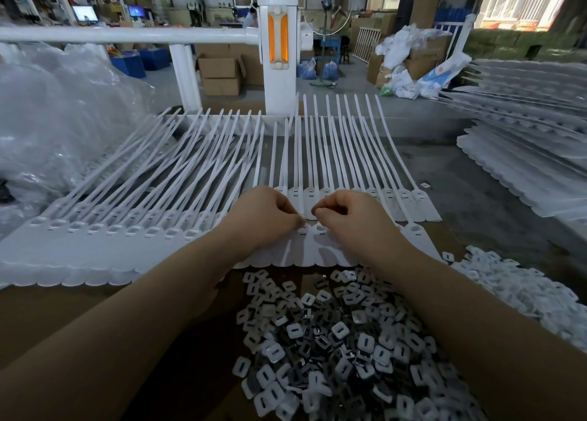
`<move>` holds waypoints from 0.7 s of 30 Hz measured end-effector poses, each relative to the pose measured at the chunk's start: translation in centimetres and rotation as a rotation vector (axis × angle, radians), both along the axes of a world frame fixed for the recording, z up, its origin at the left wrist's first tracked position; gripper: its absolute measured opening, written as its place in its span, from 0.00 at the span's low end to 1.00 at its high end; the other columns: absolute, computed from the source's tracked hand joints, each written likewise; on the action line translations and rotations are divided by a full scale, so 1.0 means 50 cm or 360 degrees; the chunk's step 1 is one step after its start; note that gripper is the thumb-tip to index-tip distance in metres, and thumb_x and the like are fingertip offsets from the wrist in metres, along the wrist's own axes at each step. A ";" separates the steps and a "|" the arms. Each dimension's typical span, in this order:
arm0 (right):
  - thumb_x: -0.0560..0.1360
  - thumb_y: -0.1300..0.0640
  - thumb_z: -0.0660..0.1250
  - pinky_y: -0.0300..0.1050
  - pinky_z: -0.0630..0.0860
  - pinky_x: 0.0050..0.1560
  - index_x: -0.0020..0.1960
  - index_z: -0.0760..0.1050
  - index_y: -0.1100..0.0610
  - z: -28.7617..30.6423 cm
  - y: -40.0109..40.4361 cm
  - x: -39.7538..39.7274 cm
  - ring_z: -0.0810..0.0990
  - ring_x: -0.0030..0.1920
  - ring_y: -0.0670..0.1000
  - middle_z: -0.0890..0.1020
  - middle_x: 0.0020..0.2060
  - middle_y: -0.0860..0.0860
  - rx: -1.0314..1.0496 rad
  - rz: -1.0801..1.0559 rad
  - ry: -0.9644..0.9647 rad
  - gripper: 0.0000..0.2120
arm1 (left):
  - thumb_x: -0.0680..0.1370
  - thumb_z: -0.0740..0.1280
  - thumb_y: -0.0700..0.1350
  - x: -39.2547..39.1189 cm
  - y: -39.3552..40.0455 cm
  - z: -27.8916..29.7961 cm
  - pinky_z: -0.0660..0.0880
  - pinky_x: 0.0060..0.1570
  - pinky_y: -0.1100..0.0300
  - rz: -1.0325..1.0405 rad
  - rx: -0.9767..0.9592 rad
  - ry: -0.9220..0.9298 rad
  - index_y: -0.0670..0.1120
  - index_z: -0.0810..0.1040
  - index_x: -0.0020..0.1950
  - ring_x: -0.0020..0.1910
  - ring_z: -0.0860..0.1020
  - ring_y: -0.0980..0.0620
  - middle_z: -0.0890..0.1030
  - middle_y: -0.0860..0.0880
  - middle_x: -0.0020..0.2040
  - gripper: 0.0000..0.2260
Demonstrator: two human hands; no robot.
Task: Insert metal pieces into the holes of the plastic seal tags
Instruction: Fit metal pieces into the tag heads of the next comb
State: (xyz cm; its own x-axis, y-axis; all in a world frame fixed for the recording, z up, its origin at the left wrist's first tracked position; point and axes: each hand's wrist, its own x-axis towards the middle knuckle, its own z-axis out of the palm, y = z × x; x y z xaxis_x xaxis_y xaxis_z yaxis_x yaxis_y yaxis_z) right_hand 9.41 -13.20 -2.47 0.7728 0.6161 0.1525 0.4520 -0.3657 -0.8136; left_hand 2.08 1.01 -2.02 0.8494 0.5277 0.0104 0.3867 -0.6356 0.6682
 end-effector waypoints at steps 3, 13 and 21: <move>0.78 0.55 0.65 0.42 0.79 0.42 0.44 0.76 0.45 0.000 0.001 -0.001 0.81 0.40 0.45 0.81 0.40 0.44 -0.0006 0.0000 0.0000 0.07 | 0.74 0.73 0.51 -0.001 -0.002 -0.001 0.75 0.35 0.63 -0.0007 0.0039 -0.0003 0.52 0.83 0.41 0.40 0.79 0.56 0.82 0.54 0.39 0.05; 0.78 0.55 0.65 0.39 0.73 0.37 0.45 0.77 0.46 -0.003 -0.001 0.001 0.78 0.36 0.41 0.81 0.39 0.43 -0.0004 0.0010 0.0009 0.06 | 0.74 0.74 0.49 -0.006 0.006 -0.001 0.73 0.37 0.67 -0.0186 0.0260 -0.0071 0.52 0.84 0.45 0.40 0.79 0.61 0.82 0.57 0.39 0.03; 0.78 0.55 0.64 0.38 0.73 0.36 0.47 0.78 0.47 -0.003 -0.003 0.003 0.79 0.36 0.41 0.81 0.39 0.43 -0.0010 0.0001 0.0016 0.05 | 0.77 0.69 0.44 -0.046 0.029 0.005 0.77 0.49 0.57 -0.0715 0.0796 -0.0264 0.51 0.84 0.53 0.45 0.78 0.57 0.82 0.55 0.49 0.07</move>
State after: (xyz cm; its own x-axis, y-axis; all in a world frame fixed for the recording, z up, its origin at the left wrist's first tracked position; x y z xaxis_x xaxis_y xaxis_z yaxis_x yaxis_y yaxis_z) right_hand 9.56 -13.33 -2.63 0.7739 0.6174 0.1407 0.4440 -0.3706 -0.8158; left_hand -0.20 2.44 -1.76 0.9507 0.0233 0.3093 -0.0679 -0.9574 0.2805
